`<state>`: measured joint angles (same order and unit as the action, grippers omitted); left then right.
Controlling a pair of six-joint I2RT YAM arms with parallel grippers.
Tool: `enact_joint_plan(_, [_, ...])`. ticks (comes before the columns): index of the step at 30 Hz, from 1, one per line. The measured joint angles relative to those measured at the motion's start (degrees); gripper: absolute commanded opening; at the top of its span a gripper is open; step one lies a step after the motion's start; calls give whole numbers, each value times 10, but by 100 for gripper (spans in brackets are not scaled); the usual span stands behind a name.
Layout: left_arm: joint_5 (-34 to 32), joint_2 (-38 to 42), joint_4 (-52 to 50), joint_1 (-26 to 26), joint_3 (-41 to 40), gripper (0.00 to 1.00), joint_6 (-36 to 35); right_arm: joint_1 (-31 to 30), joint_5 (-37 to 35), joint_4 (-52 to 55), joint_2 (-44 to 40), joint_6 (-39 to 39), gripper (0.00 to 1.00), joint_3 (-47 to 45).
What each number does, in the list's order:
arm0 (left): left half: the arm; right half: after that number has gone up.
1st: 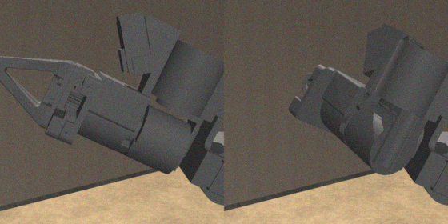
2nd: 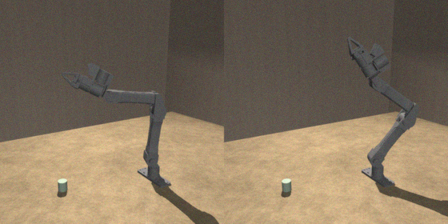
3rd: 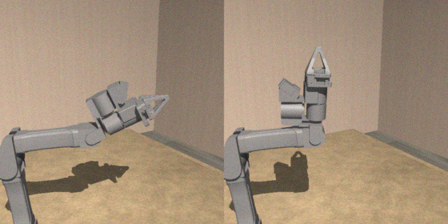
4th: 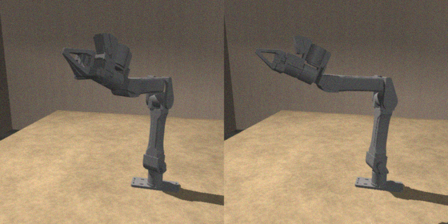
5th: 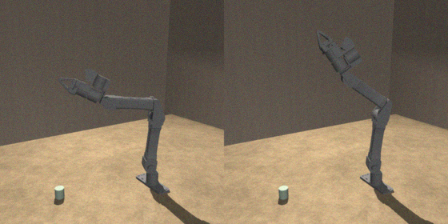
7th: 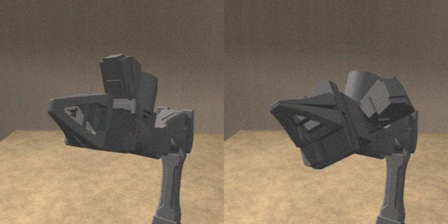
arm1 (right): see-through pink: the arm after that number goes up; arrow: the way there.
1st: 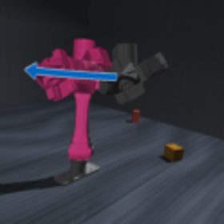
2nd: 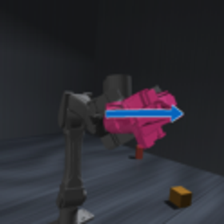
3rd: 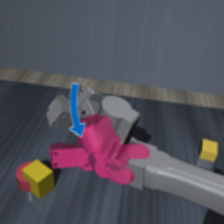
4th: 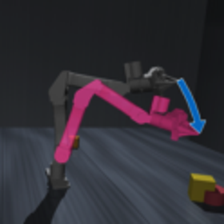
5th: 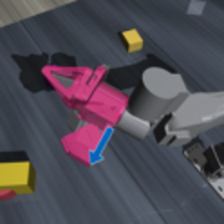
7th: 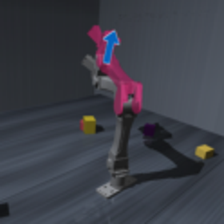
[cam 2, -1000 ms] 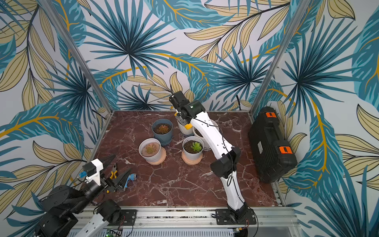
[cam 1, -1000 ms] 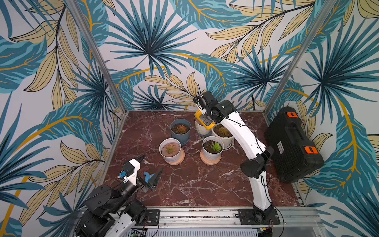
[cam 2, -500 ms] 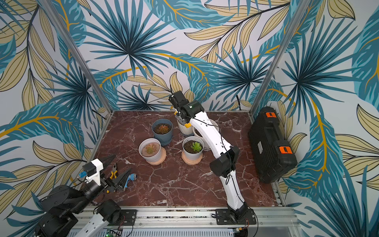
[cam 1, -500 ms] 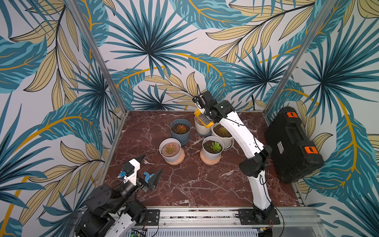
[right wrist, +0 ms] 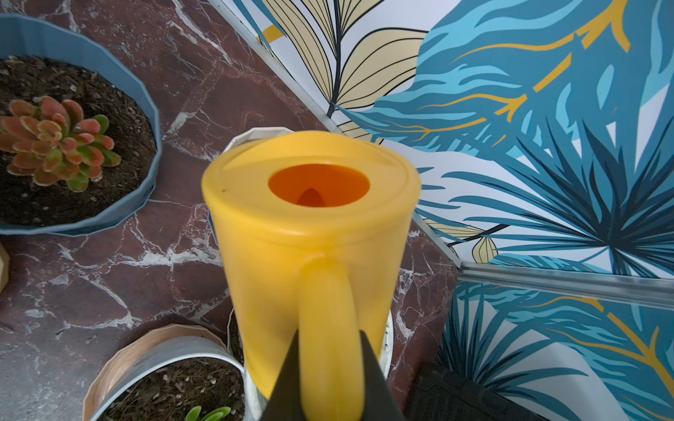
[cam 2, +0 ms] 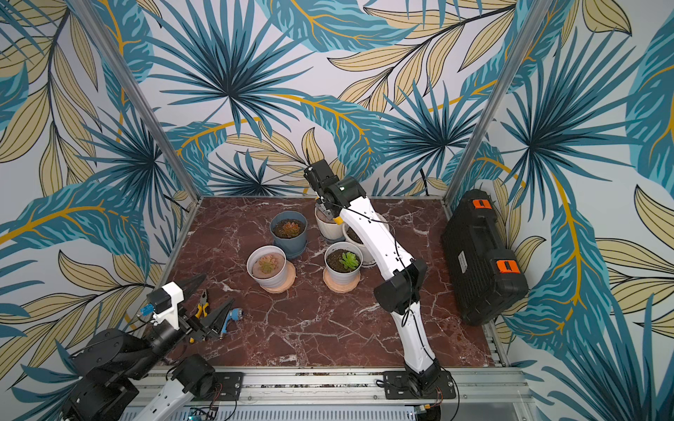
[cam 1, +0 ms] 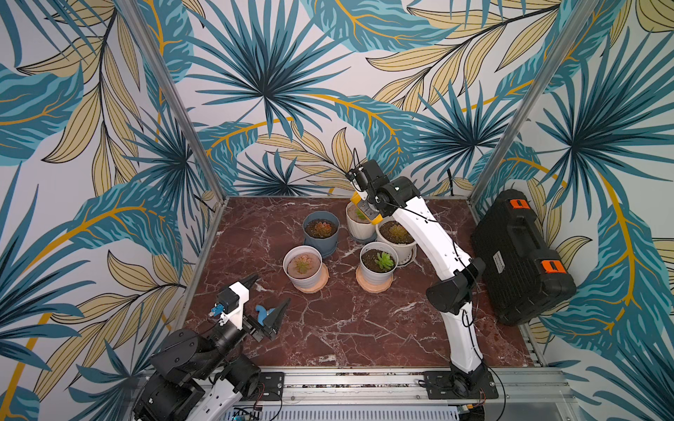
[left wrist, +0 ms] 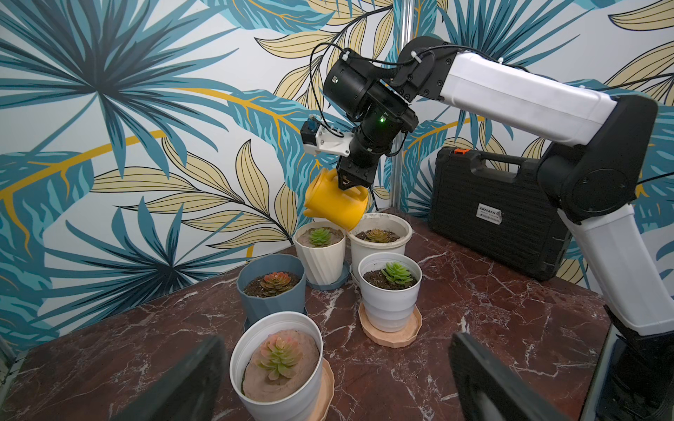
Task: Water the succulent around the soil edge
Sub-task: Water the soil of the potted plant with water.
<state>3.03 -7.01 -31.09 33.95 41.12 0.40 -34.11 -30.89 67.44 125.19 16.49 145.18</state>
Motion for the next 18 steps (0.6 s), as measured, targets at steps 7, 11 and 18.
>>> enact_joint_plan(7, [0, 0, 0, 0, 0, 100, 0, 7, -5, 2, 0, 3, 4, 0])
enact_joint_plan(11, [0, 0, 0, 0, 0, 100, 0, 7, -10, 2, 1, 5, 5, 0])
enact_joint_plan(18, [0, 0, 0, 0, 0, 100, 0, 8, -17, 4, 10, 10, 4, 0])
